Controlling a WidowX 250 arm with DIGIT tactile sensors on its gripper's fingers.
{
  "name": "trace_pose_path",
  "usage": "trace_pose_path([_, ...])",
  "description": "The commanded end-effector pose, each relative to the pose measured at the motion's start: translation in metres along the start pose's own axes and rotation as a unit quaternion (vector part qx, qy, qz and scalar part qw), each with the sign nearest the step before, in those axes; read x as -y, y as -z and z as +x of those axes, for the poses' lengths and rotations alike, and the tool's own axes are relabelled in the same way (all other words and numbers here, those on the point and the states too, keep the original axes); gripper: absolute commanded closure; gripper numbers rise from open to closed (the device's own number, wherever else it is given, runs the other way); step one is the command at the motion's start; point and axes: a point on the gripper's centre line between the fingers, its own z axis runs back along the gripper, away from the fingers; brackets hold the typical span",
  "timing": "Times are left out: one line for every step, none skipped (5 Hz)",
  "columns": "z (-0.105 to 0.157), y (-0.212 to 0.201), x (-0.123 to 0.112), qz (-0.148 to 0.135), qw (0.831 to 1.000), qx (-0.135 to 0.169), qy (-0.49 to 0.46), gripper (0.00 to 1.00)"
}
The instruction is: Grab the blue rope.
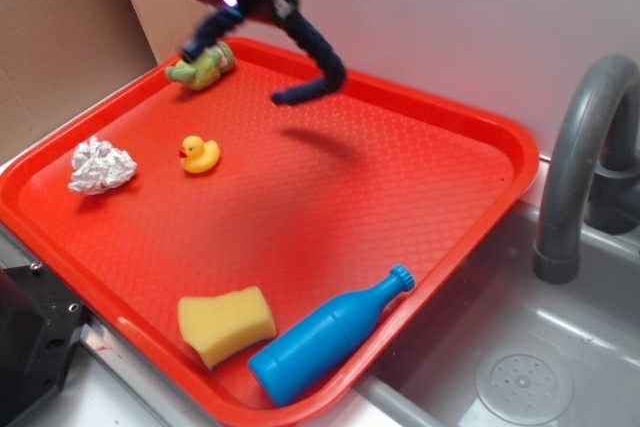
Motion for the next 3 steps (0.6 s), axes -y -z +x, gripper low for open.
trace_pose_path([-0.003, -0.065, -0.037, -0.031, 0.999, 0.032, -0.004, 1.0])
trace_pose_path([-0.014, -0.08, -0.04, -0.041, 0.999, 0.034, 0.01, 1.0])
trace_pose_path([-0.024, -0.086, -0.045, -0.062, 0.998, 0.018, 0.005, 1.0])
